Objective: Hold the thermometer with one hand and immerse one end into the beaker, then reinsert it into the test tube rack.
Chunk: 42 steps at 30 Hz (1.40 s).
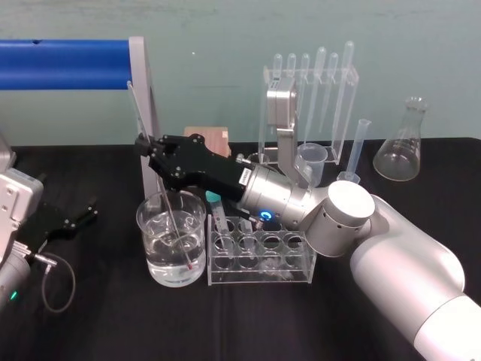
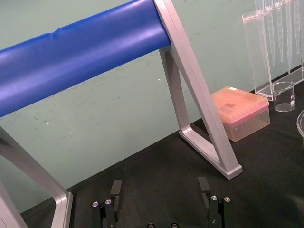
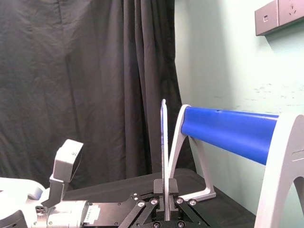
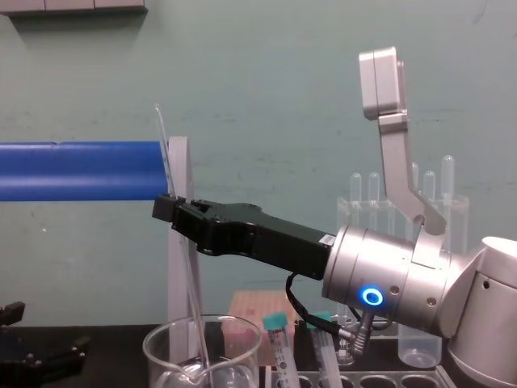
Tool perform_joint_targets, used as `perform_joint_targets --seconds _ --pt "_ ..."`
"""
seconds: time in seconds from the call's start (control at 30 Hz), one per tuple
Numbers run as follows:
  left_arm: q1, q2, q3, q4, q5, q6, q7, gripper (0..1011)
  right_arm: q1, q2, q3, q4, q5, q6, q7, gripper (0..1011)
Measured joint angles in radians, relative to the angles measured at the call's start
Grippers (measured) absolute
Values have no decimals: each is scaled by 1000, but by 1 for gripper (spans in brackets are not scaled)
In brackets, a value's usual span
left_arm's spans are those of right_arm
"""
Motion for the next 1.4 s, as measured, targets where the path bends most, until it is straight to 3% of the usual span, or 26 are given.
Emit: perform_joint_targets --seconds 1.4 --pt "0 0 0 0 0 0 0 1008 -5 4 -4 -8 -2 -1 1 56"
